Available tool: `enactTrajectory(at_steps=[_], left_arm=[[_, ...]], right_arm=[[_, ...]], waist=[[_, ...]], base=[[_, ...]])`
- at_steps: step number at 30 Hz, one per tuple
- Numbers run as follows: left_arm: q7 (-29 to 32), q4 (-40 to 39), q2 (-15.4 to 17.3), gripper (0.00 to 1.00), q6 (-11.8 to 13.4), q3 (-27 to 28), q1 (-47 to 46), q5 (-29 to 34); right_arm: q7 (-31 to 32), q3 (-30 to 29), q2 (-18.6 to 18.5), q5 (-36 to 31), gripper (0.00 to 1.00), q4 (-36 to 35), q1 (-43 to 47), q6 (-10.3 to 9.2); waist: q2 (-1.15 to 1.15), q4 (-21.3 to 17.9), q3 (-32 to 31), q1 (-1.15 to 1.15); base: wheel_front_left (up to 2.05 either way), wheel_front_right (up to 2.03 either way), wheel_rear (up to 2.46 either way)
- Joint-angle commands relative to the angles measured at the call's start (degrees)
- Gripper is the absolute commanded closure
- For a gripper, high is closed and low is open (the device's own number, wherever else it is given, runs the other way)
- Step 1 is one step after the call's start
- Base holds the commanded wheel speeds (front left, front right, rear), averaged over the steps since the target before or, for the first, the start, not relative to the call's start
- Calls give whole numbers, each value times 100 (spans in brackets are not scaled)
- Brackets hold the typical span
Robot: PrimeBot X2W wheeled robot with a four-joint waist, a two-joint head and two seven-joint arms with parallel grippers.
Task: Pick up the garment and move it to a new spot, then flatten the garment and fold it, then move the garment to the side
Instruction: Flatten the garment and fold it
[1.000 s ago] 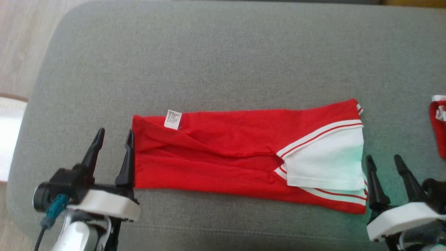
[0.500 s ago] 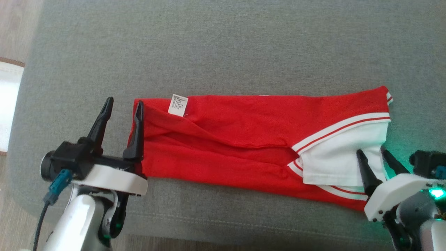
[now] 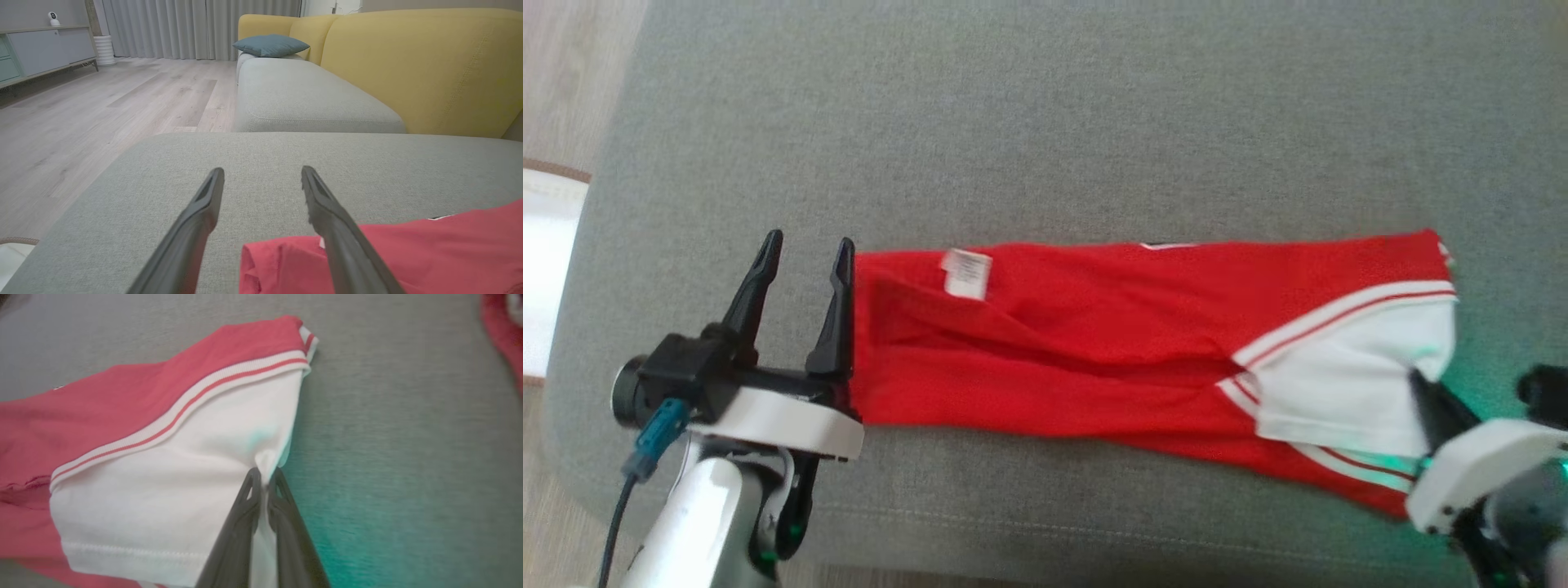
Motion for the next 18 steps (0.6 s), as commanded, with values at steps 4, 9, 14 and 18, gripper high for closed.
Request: enactTrajectory(at_steps=[4,9,14,18], left_arm=[[-68,-211,89,0,22,245,-21,62],[-68,-225,85,0,29,217,47,82],[-68,-204,94,0,55,205,154,67],[-42,-227,94,0,88,175,208,65]], right_arm=[[54,-398,-98,-172,100,-437,110,37],[142,-805,-308,-317,100,-659,249,37],[169,-532,-473,-384,100,-1104,168,37],[343,142,-482,-458,100,-1674,-74,37]], waist=[[0,-52,-143,0],[0,-68,-276,0],[0,-105,-482,0],[0,-116,-641,0]], base=[[0,0,0],[0,0,0],[0,0,0],[0,0,0]])
